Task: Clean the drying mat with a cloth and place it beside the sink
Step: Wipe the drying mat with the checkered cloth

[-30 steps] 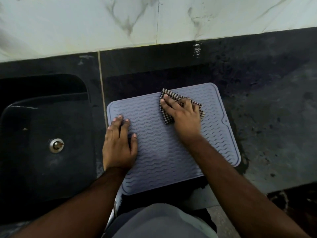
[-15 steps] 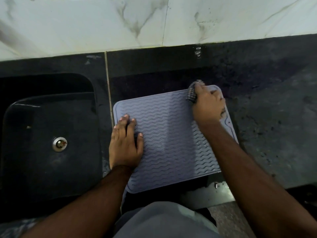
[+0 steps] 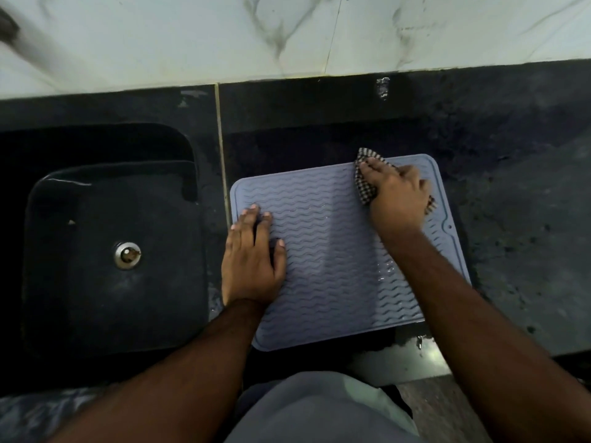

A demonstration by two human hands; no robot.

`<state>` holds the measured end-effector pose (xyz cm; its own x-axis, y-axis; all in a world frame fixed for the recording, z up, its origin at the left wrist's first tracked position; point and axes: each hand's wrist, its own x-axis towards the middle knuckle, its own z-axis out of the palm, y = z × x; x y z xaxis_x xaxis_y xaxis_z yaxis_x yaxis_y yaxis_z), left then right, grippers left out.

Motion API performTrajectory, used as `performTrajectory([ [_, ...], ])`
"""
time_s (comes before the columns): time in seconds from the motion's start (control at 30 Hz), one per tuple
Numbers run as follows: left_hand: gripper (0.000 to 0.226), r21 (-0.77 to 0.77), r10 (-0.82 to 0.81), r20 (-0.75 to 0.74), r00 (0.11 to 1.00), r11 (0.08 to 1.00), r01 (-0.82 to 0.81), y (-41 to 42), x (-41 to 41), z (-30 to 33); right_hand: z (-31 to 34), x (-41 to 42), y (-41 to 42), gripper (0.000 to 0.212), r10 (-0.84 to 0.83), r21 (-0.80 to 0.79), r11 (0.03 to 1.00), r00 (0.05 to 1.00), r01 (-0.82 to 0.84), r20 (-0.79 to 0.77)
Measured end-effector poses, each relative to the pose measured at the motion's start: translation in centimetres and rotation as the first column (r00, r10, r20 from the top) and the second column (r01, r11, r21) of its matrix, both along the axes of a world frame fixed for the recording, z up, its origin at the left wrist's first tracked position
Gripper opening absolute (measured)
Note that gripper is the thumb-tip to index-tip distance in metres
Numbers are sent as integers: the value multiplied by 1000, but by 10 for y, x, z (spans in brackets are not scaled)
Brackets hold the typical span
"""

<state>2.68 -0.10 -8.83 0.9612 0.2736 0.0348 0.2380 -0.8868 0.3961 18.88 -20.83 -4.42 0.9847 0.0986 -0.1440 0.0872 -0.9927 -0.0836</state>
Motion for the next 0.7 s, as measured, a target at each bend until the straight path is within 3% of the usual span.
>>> performTrajectory([
  [0.07, 53, -5, 2, 6, 1000, 1000, -2, 0, 0, 0, 6, -5, 25, 74, 15, 76, 997, 999, -19, 50],
  [0.17, 55, 6, 6, -4, 1000, 1000, -6, -1, 0, 1, 4, -28, 79, 77, 241, 216, 941, 965, -259, 108],
  [0.27, 56, 25, 22, -54, 998, 999, -21, -1, -1, 0, -12, -52, 122, 56, 505, 144, 854, 863, -500, 3],
  [0.37, 55, 35, 10, -37, 999, 999, -8, -1, 0, 0, -20, -47, 107, 53, 563, 48, 825, 826, -563, 6],
  [0.57, 55, -11, -6, 14, 1000, 1000, 6, -1, 0, 1, -6, -17, 27, 48, 268, 15, 963, 963, -268, 27],
  [0.63, 54, -24, -1, 11, 1000, 1000, 1, -1, 0, 3, -3, -15, 28, 49, 170, 8, 985, 985, -170, 28],
  [0.7, 55, -19, 0, 5, 1000, 1000, 0, 0, 0, 2, 2, -16, 50, 54, 177, 64, 981, 980, -183, 91],
])
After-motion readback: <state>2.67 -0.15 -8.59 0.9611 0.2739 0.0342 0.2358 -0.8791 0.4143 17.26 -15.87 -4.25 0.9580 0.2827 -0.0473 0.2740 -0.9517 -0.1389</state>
